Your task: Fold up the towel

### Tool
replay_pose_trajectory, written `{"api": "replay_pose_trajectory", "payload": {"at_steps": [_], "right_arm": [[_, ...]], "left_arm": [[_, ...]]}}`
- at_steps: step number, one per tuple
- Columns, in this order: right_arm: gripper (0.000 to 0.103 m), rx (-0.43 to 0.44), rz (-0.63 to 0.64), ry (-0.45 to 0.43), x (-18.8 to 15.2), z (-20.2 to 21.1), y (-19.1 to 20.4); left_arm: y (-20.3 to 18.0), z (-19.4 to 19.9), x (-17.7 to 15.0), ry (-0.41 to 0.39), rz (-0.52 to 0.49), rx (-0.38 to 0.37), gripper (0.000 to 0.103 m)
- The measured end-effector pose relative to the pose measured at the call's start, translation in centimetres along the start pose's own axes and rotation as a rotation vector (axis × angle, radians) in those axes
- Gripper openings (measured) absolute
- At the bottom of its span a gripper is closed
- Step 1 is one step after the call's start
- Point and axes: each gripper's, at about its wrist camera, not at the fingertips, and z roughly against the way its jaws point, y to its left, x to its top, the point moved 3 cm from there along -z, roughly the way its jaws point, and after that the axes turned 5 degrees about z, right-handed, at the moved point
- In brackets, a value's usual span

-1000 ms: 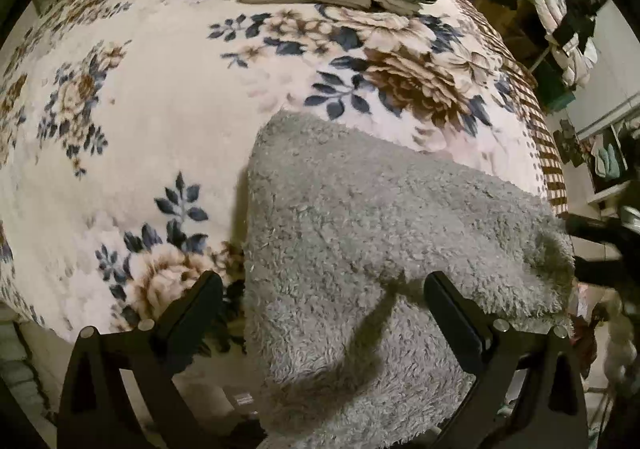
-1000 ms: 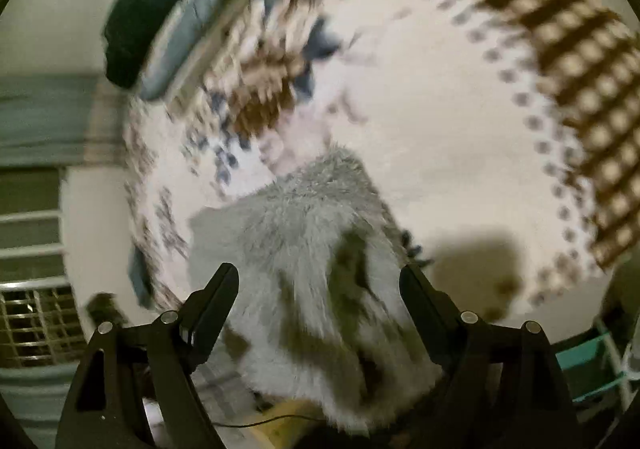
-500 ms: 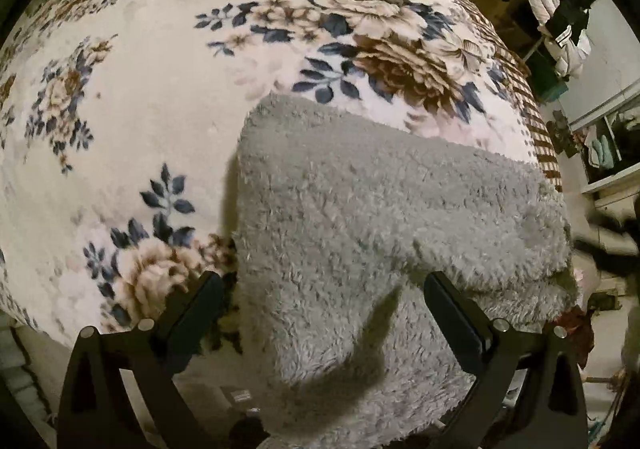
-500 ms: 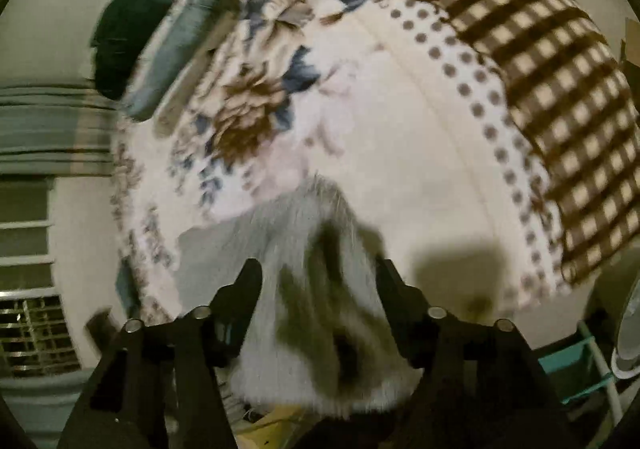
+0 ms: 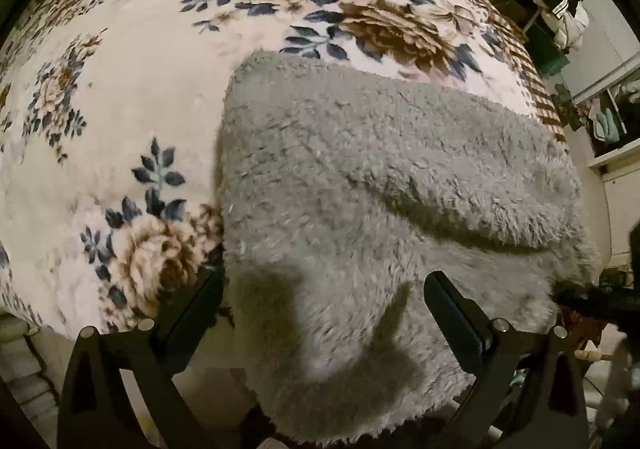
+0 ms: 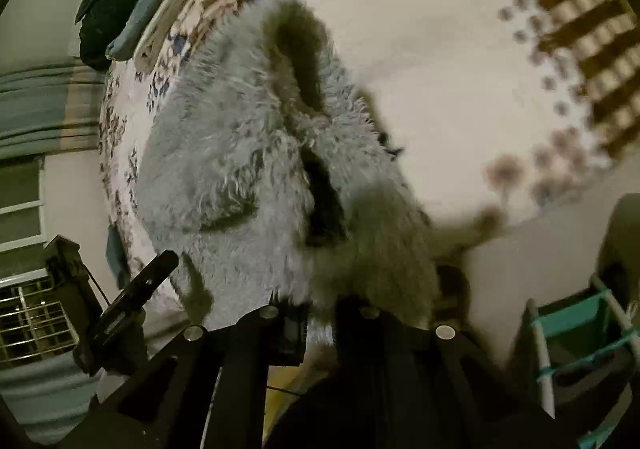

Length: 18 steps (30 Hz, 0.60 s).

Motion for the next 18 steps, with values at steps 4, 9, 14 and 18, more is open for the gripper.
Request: {"api": "replay_pose_trajectory", "payload": {"at_steps": [4,9,14,18], "right_arm": [[0.009,0.019,-0.035,-0.028,-2.4,4.2,0.1],[0.014,-0.112,-0.003,0.189,-3.4,1.7,-2.6],[0.062,0.019,-0.009,0.073,-2.1,6.1,-2.4],[0.073,0.094,-0.022,-0.084,2.6,7.4,-1.3]], "left_arm": [[-0.1,0.2,-0.4,0.006,0.0,-0.009,0.103],[-0.4,-0.7,-0.7,0.032,0.006,-0.012,0.103],[-0.9,-0.5,-0.3,0.02,-0.034,-0.009,0.103],[-0.9,-0.9,-0.1,0.019,-0.046,-0.001,0.103]]}}
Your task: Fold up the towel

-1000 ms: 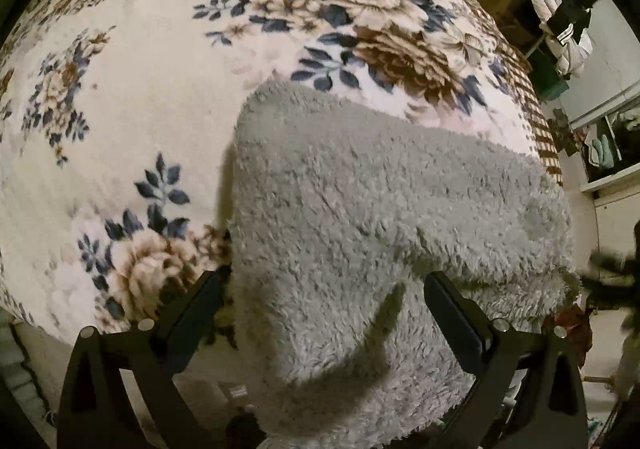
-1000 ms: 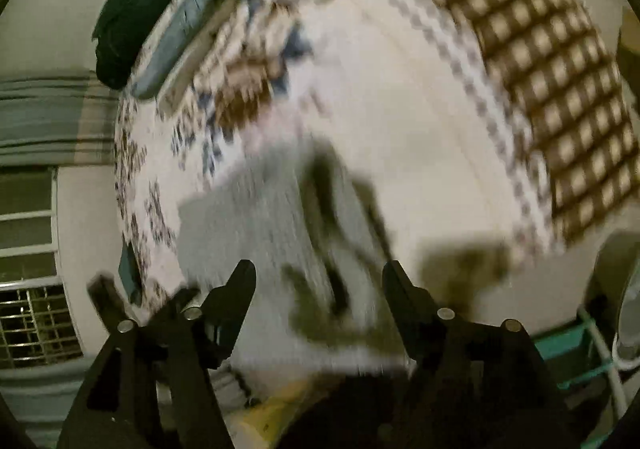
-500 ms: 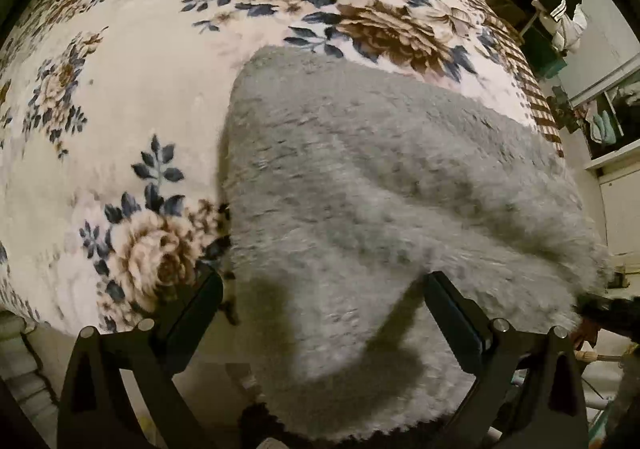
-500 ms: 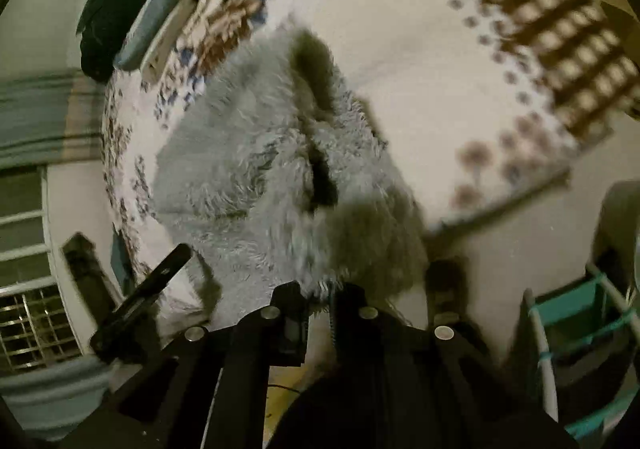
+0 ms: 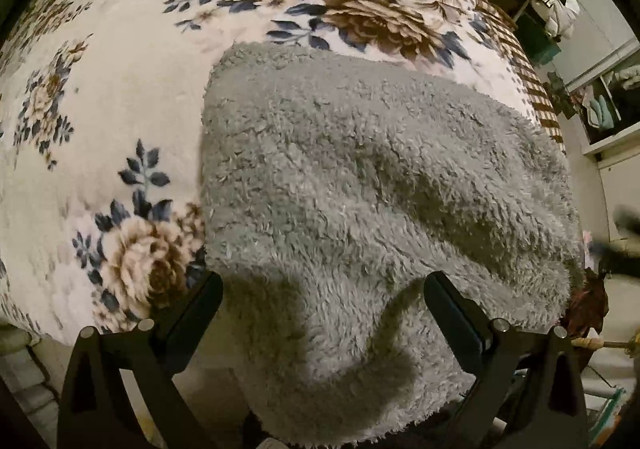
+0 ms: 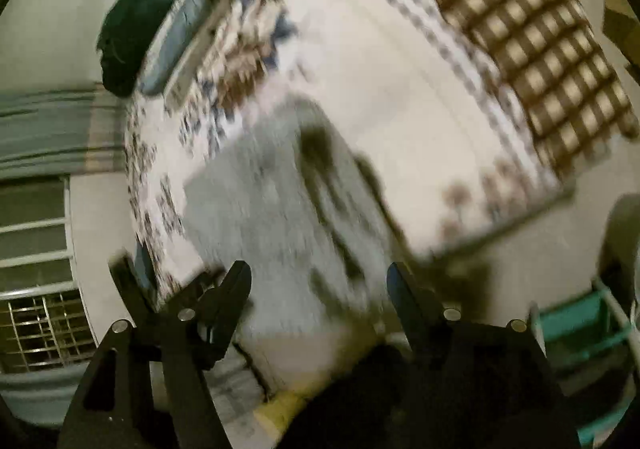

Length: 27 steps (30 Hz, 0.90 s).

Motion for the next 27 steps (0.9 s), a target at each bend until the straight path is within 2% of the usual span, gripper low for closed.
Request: {"api": "replay_pose_trajectory", "payload": {"at_steps": [2,4,5,6,9,11,13,15,16,17,19,22,25,27], "right_arm": [[0.073,-0.027,0.017,-0.01,3.0,-2.2,0.6],[0.07,-0.007,0.003,0.003,5.8,-5.0,1.0],[0.037,0.015,0.019,-0.016,6.9,-5.8,1.6],[0.012,-0.003,0.032,-0.033,7.3,-6.3,1.9],[0.011,-0.096,0.072,-0.122,9.6,-5.9,3.5],[0.011,-0.114,0.058,-0.143,10.9,-6.3,3.1],[0.012,-0.153,0.065,-0.108,11.7,-7.5,2.4],[0.02,-0.126,0.046,-0.021,11.6,-8.3,1.6],[0.031,-0.105,0.027,-0.014,11.2,-7.8,1.4],[0.045,-0.085,0.019,-0.033,10.5,-6.4,1.2],[0.059,-0.069,0.015,-0.064,8.4,-4.2,0.7],[0.059,-0.033,-0.059,-0.07,4.1,-1.4,-1.0],[0.059,-0.011,-0.115,-0.062,-0.2,-0.5,-2.6],[0.059,0.001,-0.129,-0.049,-2.4,-1.3,-3.0]], "left_arm": [[-0.1,-0.1,0.1,-0.002,-0.007,0.005,0.103],[-0.2,-0.1,0.2,-0.005,-0.02,0.011,0.103],[-0.3,0.0,0.2,-0.008,-0.032,0.016,0.103],[-0.4,0.0,0.2,-0.009,-0.041,0.018,0.103],[-0.4,-0.1,0.2,-0.006,-0.052,0.017,0.103],[-0.2,-0.3,0.2,0.0,-0.048,0.011,0.103],[-0.2,-0.5,0.1,0.006,-0.044,0.004,0.103],[-0.2,-0.1,0.1,0.011,-0.031,-0.01,0.103],[-0.4,0.4,0.2,0.008,-0.022,-0.027,0.103],[-0.7,1.1,0.5,0.001,-0.012,-0.049,0.103],[-1.6,2.3,1.6,-0.004,-0.005,-0.084,0.103],[-4.7,3.6,5.1,-0.024,-0.064,-0.121,0.103],[-9.3,3.4,9.1,-0.057,-0.187,-0.112,0.103],[-12.5,1.8,11.0,-0.047,-0.285,-0.086,0.103]]}}
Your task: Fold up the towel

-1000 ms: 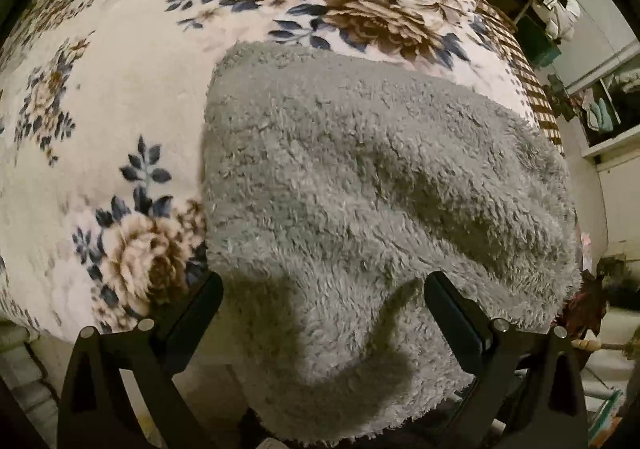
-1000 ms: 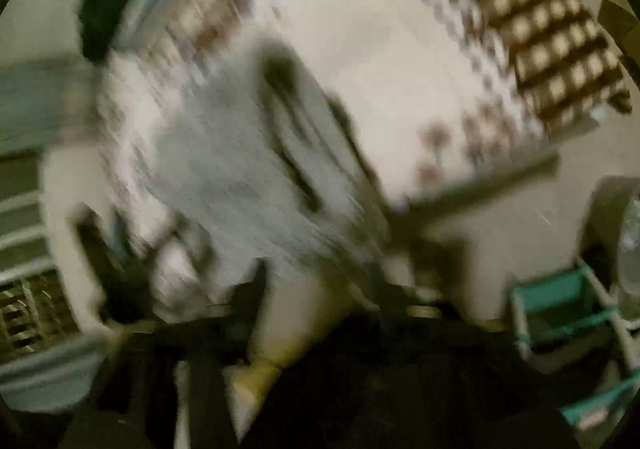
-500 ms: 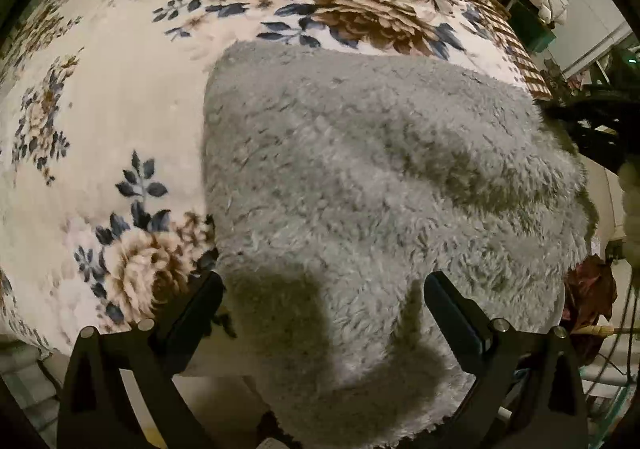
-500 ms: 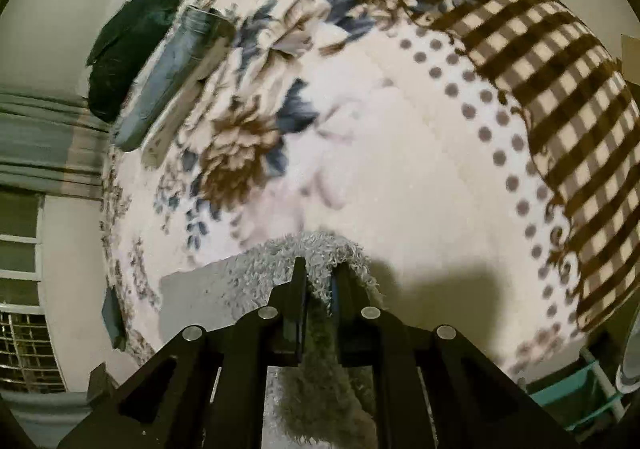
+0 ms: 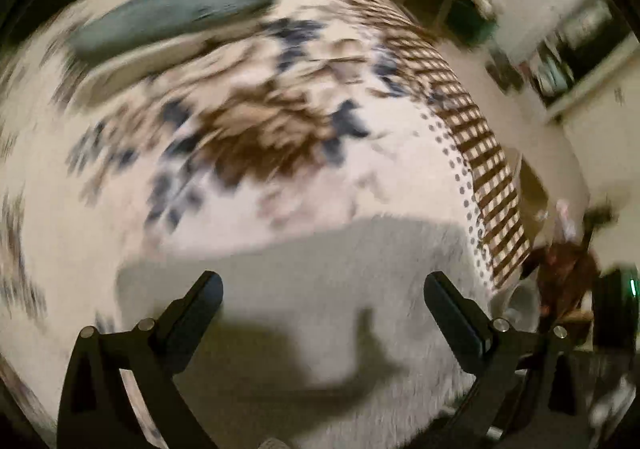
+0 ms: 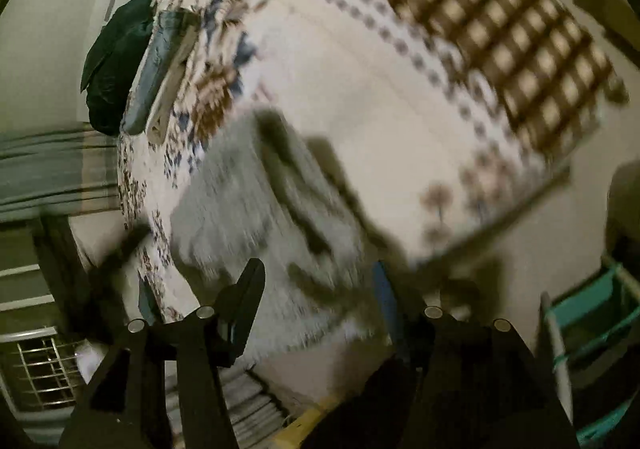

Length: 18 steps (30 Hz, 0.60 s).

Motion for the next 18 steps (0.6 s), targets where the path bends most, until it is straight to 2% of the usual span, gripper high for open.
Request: {"api": "replay_pose_trajectory", "payload": {"at_steps": [2,6,7,8,9,11,15,16,17,18], "right_arm": [[0.059,0.009,0.006,0.023,-1.2,-1.2,-0.2],[0.058,0.02,0.037,0.046,-2.2,-4.9,0.2],[0.05,0.017,0.037,0.052,-2.2,-5.7,0.2],[0.022,0.031,0.023,0.045,-2.3,-6.5,0.1],[0.014,0.045,0.01,0.039,-2.4,-6.7,0.1],[0.011,0.034,0.013,-0.006,-3.0,-5.7,0.4],[0.008,-0.018,0.052,-0.059,-4.8,-2.0,0.9],[0.007,-0.039,0.06,-0.05,-5.2,-1.6,0.7],[0.0,-0.081,0.067,-0.038,-5.6,-1.4,0.3],[0.0,-0.127,0.072,-0.015,-5.9,-1.4,-0.3]], "left_arm": [[-2.0,-2.6,1.7,0.041,-0.081,0.025,0.103],[-4.2,-6.5,2.0,0.12,-0.169,0.058,0.103],[-4.6,-7.4,2.0,0.138,-0.188,0.079,0.103],[-4.9,-7.9,1.8,0.147,-0.198,0.086,0.103],[-5.0,-8.5,1.6,0.158,-0.206,0.099,0.103],[-4.8,-9.4,1.5,0.168,-0.197,0.124,0.103],[-3.9,-10.5,1.5,0.18,-0.162,0.123,0.103],[-3.6,-10.6,1.5,0.184,-0.154,0.125,0.103],[-3.4,-10.7,1.5,0.181,-0.15,0.141,0.103],[-3.1,-10.8,1.6,0.177,-0.145,0.143,0.103]]}}
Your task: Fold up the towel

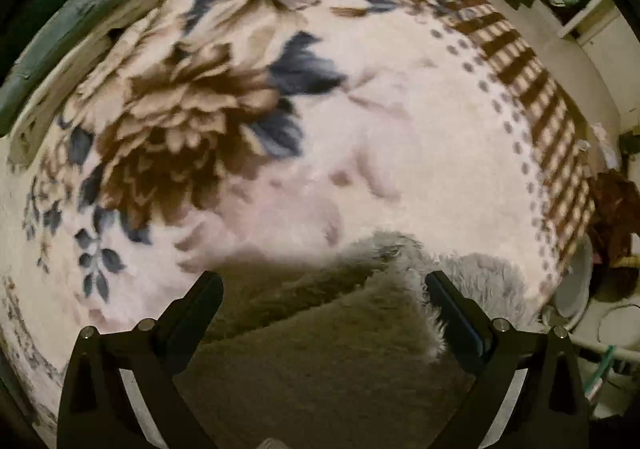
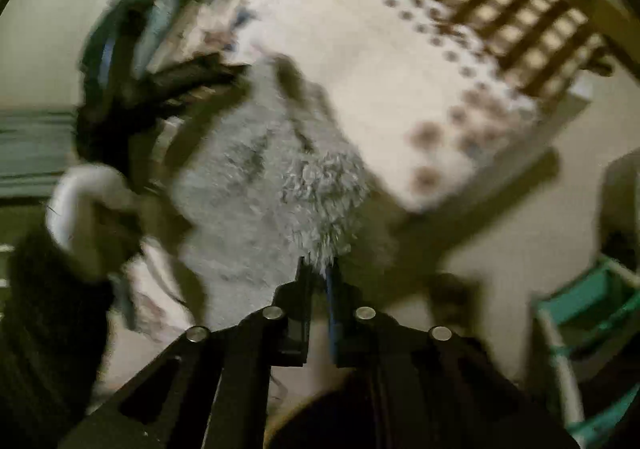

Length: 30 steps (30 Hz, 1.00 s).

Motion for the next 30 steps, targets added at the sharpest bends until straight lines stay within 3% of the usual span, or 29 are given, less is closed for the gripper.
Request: {"api": "replay_pose_trajectory", "payload": {"at_steps": [2,6,7,8,10,13,16,17,23,26,30], "right_arm": [[0.0,-0.007,-0.035,0.039,-0.6,-0.7,-1.6],[0.004,0.206,-0.192,0.03,-0.9,-0.9,-4.1],[0.013,0.226,-0.186,0.029,-0.7,-1.0,-4.1],[0.039,0.246,-0.177,0.033,-0.6,-1.5,-3.7],[0.055,0.259,-0.173,0.05,0.1,-2.6,-2.9],[0.054,0.243,-0.162,0.076,0.7,-5.2,-1.9],[0.011,0.127,-0.113,0.07,1.4,-7.4,-0.7],[0.008,0.108,-0.104,0.061,1.3,-7.2,-0.3],[0.004,0.008,-0.016,-0.054,-0.6,-1.3,1.3],[0.003,-0.046,-0.034,-0.049,-1.4,-0.1,-0.3],[0.003,-0.126,-0.095,0.039,-1.3,-3.6,-4.0]], "left_arm": [[0.4,0.1,0.0,0.006,0.025,-0.026,0.103],[0.4,0.6,0.0,-0.006,0.019,-0.036,0.103],[0.6,0.7,0.0,-0.008,0.015,-0.036,0.103],[0.6,0.7,-0.1,-0.01,0.014,-0.038,0.103],[0.7,0.7,0.0,-0.008,0.017,-0.039,0.103],[1.0,1.1,-0.4,-0.011,0.022,-0.042,0.103],[0.9,1.1,-0.5,-0.013,0.014,-0.039,0.103],[0.8,1.2,-0.6,-0.02,0.011,-0.032,0.103],[0.9,0.6,-0.3,-0.032,0.037,-0.039,0.103],[1.0,0.2,0.0,-0.033,0.062,-0.046,0.103],[1.3,-0.9,0.2,-0.027,0.093,-0.05,0.103]]}}
